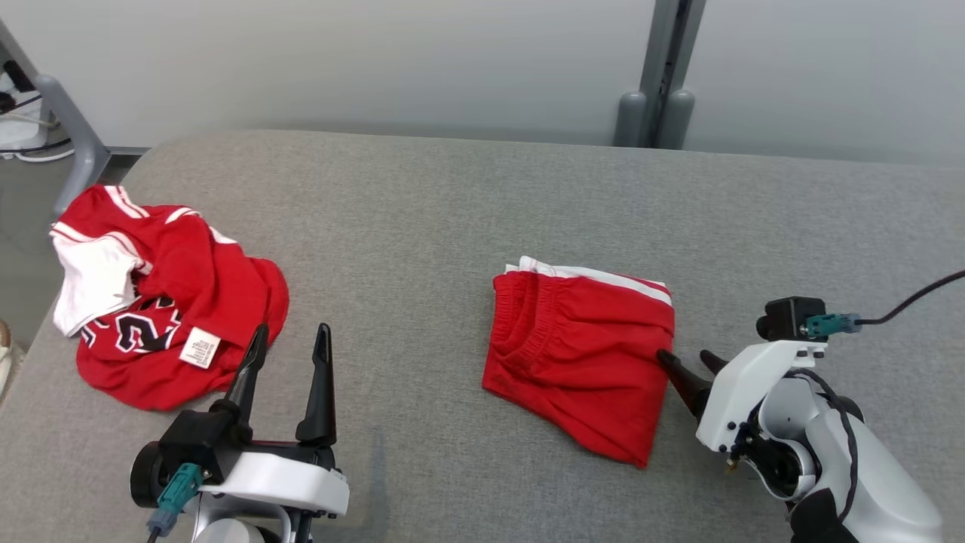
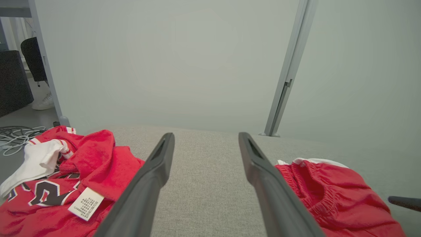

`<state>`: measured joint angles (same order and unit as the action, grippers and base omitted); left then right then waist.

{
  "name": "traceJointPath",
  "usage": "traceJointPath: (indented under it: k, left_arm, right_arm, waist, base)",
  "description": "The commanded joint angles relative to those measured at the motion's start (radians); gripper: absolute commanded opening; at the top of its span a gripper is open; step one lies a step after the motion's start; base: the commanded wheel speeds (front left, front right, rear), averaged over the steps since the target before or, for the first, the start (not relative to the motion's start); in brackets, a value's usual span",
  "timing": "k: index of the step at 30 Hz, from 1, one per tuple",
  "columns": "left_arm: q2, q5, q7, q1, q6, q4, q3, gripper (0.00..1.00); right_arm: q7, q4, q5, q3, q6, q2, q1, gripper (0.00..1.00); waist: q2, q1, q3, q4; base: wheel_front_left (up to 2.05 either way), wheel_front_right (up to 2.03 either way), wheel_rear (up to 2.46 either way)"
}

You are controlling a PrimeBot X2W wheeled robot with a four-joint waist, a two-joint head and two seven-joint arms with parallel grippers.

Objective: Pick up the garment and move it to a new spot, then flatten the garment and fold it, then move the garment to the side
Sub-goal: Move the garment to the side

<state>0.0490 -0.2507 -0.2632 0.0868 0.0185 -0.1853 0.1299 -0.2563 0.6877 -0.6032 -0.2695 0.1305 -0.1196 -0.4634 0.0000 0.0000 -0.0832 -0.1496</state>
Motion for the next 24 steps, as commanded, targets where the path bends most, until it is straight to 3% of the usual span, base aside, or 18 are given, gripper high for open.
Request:
traceJointPath:
  k: [1, 10, 11, 12, 13, 15, 16, 17, 24]
  left_arm:
    - [0.003, -0.011, -0.002, 0.003, 0.003, 0.001, 0.002, 1.0]
    - [0.003, -0.028, -0.002, 0.016, 0.006, 0.006, 0.012, 1.0]
    - [0.003, -0.029, -0.002, 0.016, 0.007, 0.005, 0.013, 1.0]
    - [0.003, -0.03, -0.002, 0.015, 0.008, 0.007, 0.015, 1.0]
    - [0.003, -0.03, -0.002, 0.015, 0.007, 0.007, 0.016, 1.0]
    - [0.003, -0.03, -0.002, 0.016, 0.007, 0.007, 0.017, 1.0]
    - [0.003, -0.03, -0.002, 0.017, 0.007, 0.006, 0.016, 1.0]
    - [0.003, -0.028, -0.002, 0.018, 0.008, 0.006, 0.015, 1.0]
    - [0.003, -0.008, -0.002, 0.019, -0.001, 0.005, 0.005, 1.0]
  right_arm:
    - [-0.047, 0.012, -0.024, -0.014, 0.0, -0.008, -0.024, 1.0]
    - [-0.225, 0.125, -0.129, 0.008, 0.0, -0.02, -0.051, 1.0]
    - [-0.239, 0.133, -0.136, 0.007, 0.0, -0.016, -0.045, 0.85]
    - [-0.249, 0.139, -0.144, 0.006, 0.0, -0.014, -0.043, 0.46]
    - [-0.256, 0.143, -0.15, 0.004, 0.0, -0.013, -0.04, 0.28]
    - [-0.256, 0.152, -0.157, 0.003, 0.0, -0.012, -0.036, 0.16]
    - [-0.252, 0.154, -0.16, 0.002, 0.0, -0.011, -0.036, 0.04]
    - [-0.243, 0.153, -0.165, 0.002, 0.0, -0.01, -0.037, 0.0]
    - [-0.158, 0.099, -0.187, -0.015, 0.0, -0.019, -0.059, 0.0]
  waist:
    - [0.0, 0.0, -0.004, -0.029]
    - [0.0, 0.0, -0.028, -0.09]
    - [0.0, 0.0, -0.029, -0.095]
    - [0.0, 0.0, -0.03, -0.098]
    - [0.0, 0.0, -0.031, -0.101]
    - [0.0, 0.0, -0.032, -0.104]
    - [0.0, 0.0, -0.032, -0.105]
    - [0.0, 0.0, -0.033, -0.105]
    - [0.0, 0.0, -0.025, -0.068]
  base:
    - [0.0, 0.0, 0.0]
    - [0.0, 0.0, 0.0]
    - [0.0, 0.0, 0.0]
    - [0.0, 0.0, 0.0]
    - [0.0, 0.0, 0.0]
    - [0.0, 0.0, 0.0]
    - [0.0, 0.0, 0.0]
    - [0.0, 0.0, 0.0]
    - [0.0, 0.0, 0.0]
